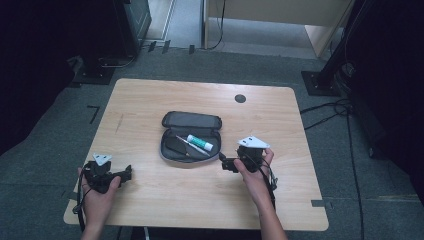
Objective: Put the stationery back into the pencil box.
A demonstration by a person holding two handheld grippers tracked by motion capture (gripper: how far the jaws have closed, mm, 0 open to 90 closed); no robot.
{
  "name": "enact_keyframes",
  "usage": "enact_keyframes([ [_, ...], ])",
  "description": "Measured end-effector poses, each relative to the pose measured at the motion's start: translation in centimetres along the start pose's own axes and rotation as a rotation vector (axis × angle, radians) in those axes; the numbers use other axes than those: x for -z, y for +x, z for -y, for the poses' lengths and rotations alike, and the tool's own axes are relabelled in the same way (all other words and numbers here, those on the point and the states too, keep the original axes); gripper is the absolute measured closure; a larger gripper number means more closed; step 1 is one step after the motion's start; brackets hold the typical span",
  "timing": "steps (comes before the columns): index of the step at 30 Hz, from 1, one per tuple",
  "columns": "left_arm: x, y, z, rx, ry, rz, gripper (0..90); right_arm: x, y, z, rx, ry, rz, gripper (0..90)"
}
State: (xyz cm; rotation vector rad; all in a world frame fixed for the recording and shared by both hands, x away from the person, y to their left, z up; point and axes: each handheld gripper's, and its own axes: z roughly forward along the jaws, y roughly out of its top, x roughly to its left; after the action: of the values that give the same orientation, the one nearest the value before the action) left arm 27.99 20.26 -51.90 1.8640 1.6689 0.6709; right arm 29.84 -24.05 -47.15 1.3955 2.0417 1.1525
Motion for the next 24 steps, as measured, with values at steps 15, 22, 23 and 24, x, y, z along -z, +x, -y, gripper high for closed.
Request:
enact_keyframes([
  [15,0.0,0.0,0.0,0.0,0.0,0.0,0.0,1.7,-2.3,2.2,-0.022,0.02,0.06,0.0],
  [22,0.0,0.0,0.0,0.0,0.0,0.0,0.0,2.5,-3.7,3.6,-0.048,0.032,0.078,0.0],
  [23,0.0,0.0,0.0,0.0,0.0,0.0,0.0,2.7,-3.9,3.8,-0.051,0.034,0.083,0.0],
  [24,0.0,0.0,0.0,0.0,0.0,0.0,0.0,2.8,-4.1,4.1,-0.056,0.036,0.087,0.0],
])
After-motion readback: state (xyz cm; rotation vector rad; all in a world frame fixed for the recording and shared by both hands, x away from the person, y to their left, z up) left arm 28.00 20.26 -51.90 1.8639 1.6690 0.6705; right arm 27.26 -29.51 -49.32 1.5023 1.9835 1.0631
